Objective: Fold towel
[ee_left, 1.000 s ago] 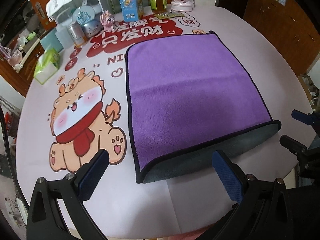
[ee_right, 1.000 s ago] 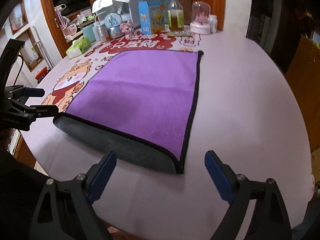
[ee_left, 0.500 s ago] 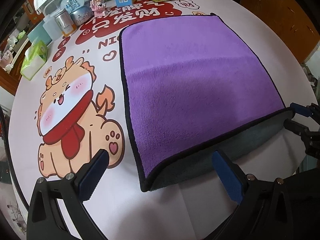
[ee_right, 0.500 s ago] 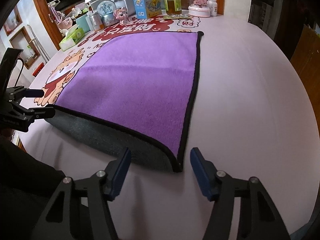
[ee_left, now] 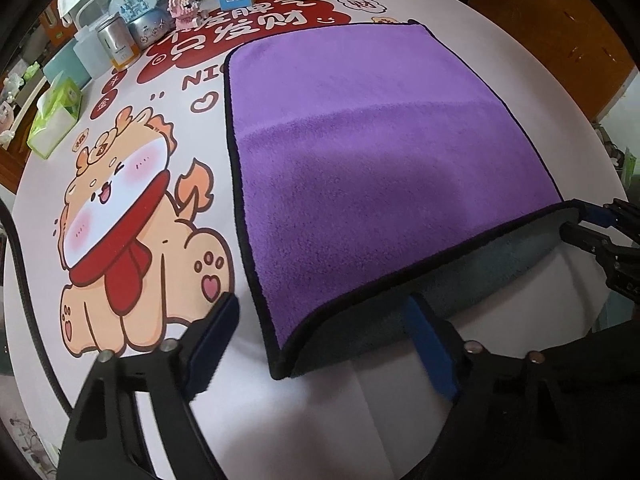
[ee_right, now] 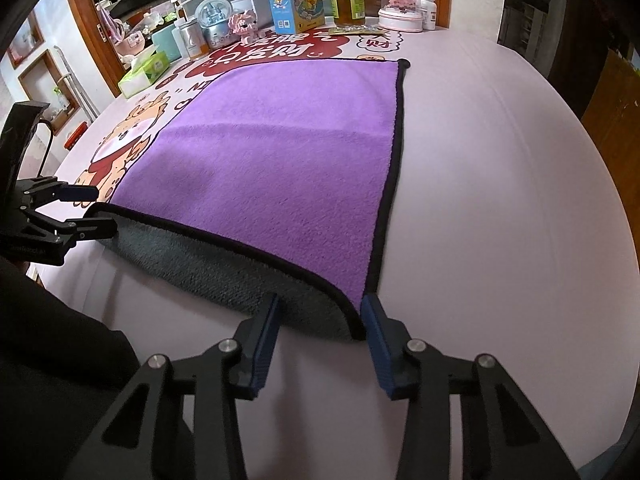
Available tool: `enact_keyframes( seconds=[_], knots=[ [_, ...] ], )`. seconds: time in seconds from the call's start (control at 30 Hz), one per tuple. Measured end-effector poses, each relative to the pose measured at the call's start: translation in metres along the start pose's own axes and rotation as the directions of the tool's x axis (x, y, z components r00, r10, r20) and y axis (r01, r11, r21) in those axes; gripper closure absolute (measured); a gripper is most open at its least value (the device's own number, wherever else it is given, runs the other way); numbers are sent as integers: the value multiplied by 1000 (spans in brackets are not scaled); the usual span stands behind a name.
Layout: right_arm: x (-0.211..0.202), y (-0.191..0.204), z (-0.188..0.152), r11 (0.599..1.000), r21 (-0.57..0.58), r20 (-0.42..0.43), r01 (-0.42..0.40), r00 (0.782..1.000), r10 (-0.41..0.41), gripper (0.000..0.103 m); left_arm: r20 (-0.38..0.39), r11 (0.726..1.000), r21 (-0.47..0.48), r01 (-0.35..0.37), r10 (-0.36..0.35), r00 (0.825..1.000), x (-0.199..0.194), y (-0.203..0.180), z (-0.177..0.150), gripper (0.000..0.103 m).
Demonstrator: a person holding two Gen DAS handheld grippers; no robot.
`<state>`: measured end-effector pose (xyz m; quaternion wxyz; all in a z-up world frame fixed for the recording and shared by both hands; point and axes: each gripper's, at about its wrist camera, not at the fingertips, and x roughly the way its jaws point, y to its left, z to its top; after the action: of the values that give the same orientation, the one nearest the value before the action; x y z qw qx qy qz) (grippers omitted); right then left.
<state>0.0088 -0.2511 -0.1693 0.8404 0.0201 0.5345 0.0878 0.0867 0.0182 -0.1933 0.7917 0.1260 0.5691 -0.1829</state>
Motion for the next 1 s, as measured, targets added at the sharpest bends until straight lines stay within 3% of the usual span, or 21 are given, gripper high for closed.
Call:
enact_keyframes(
  seconds=[0.6,1.0],
  knots=[
    [-7,1,-4,1000,3,8,22,1000,-22,86,9,999,-19,40,-40,999,-5,-1,-8,92],
    [-8,0,-3,1000,11,8,24,1000,-24,95,16,998,-31,61,-60,998,-8,2,-11,96]
  ],
)
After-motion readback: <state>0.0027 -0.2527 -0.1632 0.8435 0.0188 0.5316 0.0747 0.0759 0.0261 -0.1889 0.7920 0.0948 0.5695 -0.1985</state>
